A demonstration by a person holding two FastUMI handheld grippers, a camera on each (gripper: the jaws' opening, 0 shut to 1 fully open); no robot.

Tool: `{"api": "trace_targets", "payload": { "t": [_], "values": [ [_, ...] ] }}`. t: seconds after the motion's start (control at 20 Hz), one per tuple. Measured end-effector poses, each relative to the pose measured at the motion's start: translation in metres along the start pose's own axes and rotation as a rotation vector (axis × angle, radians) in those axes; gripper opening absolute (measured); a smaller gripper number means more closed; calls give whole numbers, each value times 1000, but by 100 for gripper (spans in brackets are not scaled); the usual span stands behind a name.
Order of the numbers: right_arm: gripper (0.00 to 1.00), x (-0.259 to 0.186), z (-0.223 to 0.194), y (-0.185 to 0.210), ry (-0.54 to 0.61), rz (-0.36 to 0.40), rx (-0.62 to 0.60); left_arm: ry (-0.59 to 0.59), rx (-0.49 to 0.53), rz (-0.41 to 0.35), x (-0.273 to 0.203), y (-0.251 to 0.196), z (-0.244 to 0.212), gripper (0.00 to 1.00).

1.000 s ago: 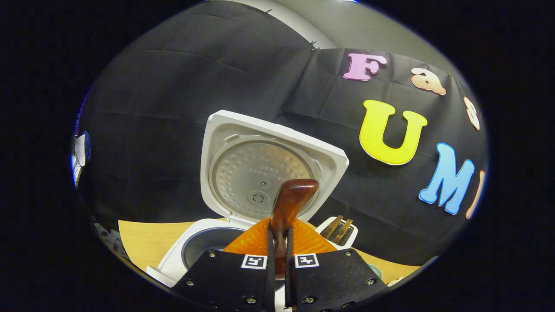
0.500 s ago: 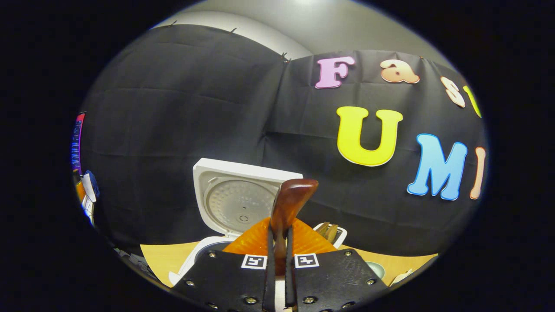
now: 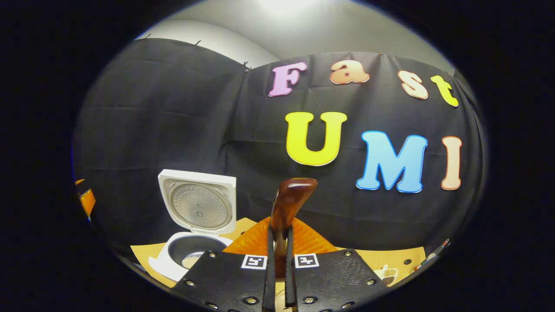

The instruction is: Close the left gripper, press the button to open the rice cooker; take a wooden spoon from the chopstick holder with the right hand, scoop a spoonful of rice and pour it into the rice cooker, then put the wooden spoon back into the chopstick holder.

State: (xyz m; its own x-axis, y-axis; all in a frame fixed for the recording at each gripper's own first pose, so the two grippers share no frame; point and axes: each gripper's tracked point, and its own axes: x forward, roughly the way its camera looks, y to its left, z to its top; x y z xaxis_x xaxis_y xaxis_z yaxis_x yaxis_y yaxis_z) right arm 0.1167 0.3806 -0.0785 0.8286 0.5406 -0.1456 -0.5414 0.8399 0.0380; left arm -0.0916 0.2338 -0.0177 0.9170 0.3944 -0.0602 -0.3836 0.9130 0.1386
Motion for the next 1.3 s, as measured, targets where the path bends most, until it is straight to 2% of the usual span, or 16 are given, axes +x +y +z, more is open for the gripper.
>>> {"api": "trace_targets", "payload": {
  "t": [0.4, 0.45, 0.55, 0.65, 0.9, 1.15, 1.2, 1.3],
  "values": [
    [9, -48, -23, -114, 23, -182, 79, -17, -17, -99, 4, -63, 12, 100],
    [9, -53, -29, -126, 28, -202, 87, -16, -21, -110, 5, -71, 13, 98],
    [9, -65, -40, -148, 43, -241, 105, -16, -25, -127, 3, -83, 15, 100],
    [9, -75, -50, -167, 55, -273, 125, -16, -24, -146, 2, -95, 17, 98],
    [9, -101, -84, -209, 89, -351, 167, -26, -4, -184, -5, -121, 27, 100],
    [9, -123, -124, -242, 142, -414, 209, -28, 11, -196, -12, -137, 33, 100],
    [9, -126, -131, -246, 153, -424, 213, -27, 13, -197, -13, -140, 33, 92],
    [9, -133, -149, -253, 177, -443, 228, -25, 14, -199, -16, -145, 35, 92]
  ]
}}
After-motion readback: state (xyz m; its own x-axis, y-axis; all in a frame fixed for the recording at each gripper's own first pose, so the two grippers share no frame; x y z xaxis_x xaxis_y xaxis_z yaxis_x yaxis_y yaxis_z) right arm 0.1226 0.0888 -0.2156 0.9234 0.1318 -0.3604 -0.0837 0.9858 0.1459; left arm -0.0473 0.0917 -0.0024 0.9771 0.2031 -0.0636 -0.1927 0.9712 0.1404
